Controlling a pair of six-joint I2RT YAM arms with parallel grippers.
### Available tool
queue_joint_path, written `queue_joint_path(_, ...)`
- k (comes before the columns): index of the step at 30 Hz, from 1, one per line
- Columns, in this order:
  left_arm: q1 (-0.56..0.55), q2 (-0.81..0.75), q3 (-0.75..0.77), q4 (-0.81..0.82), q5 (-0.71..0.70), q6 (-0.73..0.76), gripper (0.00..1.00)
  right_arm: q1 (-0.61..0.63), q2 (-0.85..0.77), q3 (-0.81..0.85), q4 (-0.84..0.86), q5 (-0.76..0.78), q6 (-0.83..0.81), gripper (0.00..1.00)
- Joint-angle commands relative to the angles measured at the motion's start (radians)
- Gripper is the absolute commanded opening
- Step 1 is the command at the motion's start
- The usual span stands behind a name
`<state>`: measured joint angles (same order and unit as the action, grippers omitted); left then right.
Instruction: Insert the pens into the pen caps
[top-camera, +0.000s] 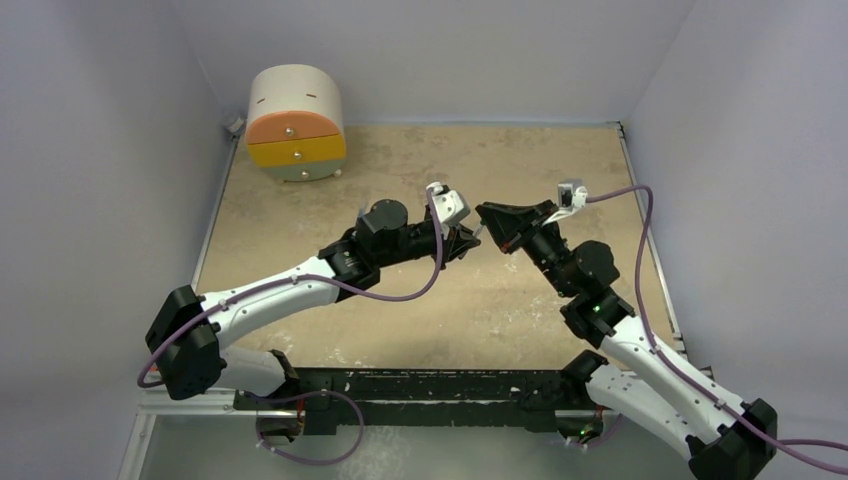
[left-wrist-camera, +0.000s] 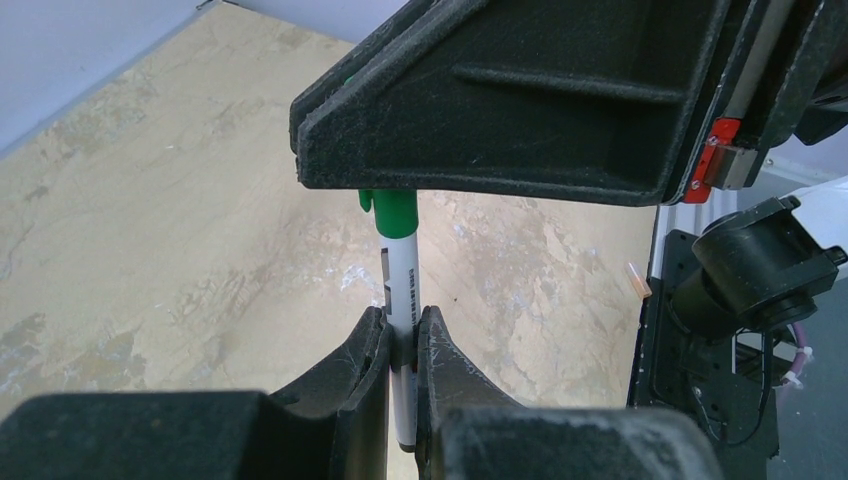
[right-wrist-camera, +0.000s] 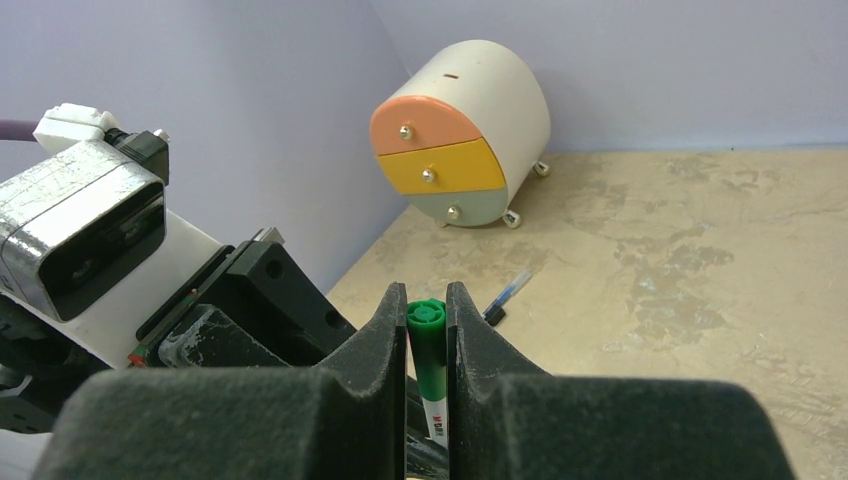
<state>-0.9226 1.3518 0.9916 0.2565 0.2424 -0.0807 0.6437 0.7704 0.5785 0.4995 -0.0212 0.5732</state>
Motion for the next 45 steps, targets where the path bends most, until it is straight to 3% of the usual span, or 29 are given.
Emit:
queue_joint_path(1, 0.005, -0.070, 0.142, 0.455, -0.073, 0.068, 0.00, 0.063, 0.041, -0.099, -0.276, -0.341, 0.118, 0.00)
queue_joint_path(13, 0.004, -0.064, 0.169, 0.460, -0.070, 0.063, 0.00, 0.065, 0.026, -0.135, -0.290, -0.324, 0.121, 0.00)
queue_joint_path(23, 0.004, -0.075, 0.030, 0.504, -0.079, -0.016, 0.00, 0.065, -0.068, -0.022, -0.402, -0.207, 0.086, 0.01)
queue_joint_path(26, 0.004, -0.080, -0.036, 0.517, -0.072, -0.064, 0.00, 0.064, -0.066, 0.027, -0.411, -0.177, 0.070, 0.12)
queue_joint_path(29, 0.003, -0.086, -0.089, 0.475, -0.074, -0.083, 0.00, 0.064, -0.060, 0.069, -0.453, -0.135, 0.042, 0.41)
queue_joint_path(31, 0.004, -0.099, -0.140, 0.467, -0.111, -0.090, 0.00, 0.065, -0.063, 0.073, -0.467, -0.099, 0.032, 0.52)
queue_joint_path(33, 0.004, -0.112, -0.200, 0.462, -0.159, -0.094, 0.00, 0.063, -0.081, 0.063, -0.468, -0.086, 0.026, 0.57)
queue_joint_path(37, 0.013, -0.126, -0.261, 0.381, -0.279, -0.108, 0.00, 0.064, -0.167, 0.020, -0.472, -0.045, 0.040, 0.59)
queue_joint_path(39, 0.036, -0.136, -0.289, 0.361, -0.311, -0.135, 0.00, 0.064, -0.221, 0.002, -0.479, -0.011, 0.061, 0.48)
queue_joint_path(40, 0.051, -0.147, -0.300, 0.349, -0.317, -0.153, 0.00, 0.063, -0.246, -0.002, -0.490, 0.015, 0.081, 0.36)
queue_joint_path(41, 0.058, -0.159, -0.308, 0.335, -0.321, -0.165, 0.00, 0.064, -0.270, 0.005, -0.507, 0.049, 0.105, 0.11)
queue_joint_path(42, 0.060, -0.176, -0.317, 0.322, -0.321, -0.171, 0.00, 0.063, -0.290, 0.017, -0.528, 0.078, 0.129, 0.00)
queue_joint_path(45, 0.059, -0.224, -0.352, 0.329, -0.312, -0.194, 0.00, 0.064, -0.322, 0.052, -0.581, 0.139, 0.202, 0.00)
